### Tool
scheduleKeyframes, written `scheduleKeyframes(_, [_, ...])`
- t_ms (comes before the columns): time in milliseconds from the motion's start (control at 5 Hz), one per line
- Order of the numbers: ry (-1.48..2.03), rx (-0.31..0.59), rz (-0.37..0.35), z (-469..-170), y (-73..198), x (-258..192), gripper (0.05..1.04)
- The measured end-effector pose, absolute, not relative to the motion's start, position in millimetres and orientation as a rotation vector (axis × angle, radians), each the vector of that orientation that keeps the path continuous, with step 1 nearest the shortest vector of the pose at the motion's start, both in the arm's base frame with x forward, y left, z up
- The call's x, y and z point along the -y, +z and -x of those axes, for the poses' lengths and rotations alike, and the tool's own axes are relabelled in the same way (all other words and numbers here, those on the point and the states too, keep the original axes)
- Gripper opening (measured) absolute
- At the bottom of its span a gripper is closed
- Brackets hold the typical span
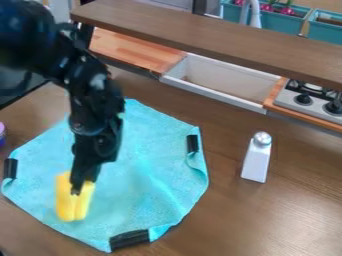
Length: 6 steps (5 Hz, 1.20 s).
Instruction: Place the yellow pepper on the on the bottom right corner of the cloth
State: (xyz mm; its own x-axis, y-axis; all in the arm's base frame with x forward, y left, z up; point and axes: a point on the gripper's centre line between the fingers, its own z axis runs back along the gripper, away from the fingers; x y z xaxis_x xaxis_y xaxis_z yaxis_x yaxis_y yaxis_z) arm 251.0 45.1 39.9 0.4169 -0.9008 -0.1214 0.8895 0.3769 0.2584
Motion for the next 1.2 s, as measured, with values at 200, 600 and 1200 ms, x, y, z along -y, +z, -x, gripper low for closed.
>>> scheduleKeyframes(200, [-1.148, 0.034, -0.303, -256.5, 34.5, -31.3, 0.09])
scheduleKeyframes(600, [-1.159, 0.034, -0.299, -263.2, 26.9, -7.3, 0.123])
scheduleKeyframes(1200, [-1.144, 0.258, -0.106, -290.6, 25.3, 8.5, 0.903])
